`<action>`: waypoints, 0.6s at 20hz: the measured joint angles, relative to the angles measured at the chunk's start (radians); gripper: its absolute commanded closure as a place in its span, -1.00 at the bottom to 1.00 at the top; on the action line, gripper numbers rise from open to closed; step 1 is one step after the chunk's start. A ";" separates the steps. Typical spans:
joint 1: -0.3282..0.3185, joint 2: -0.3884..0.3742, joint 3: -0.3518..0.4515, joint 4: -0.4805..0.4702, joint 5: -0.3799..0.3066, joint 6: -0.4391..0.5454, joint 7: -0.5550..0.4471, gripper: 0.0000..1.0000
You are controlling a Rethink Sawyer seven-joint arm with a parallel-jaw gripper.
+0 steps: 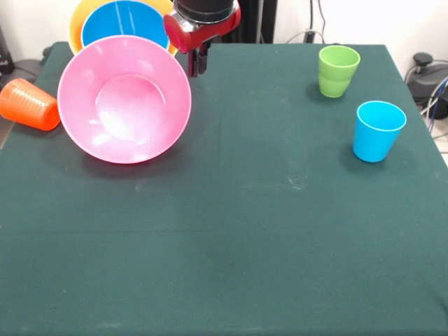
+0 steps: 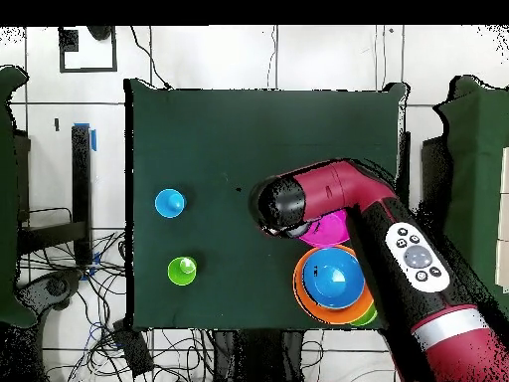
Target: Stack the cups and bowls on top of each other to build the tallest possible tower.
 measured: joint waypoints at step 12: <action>-0.001 0.020 -0.007 0.007 -0.027 -0.109 0.000 1.00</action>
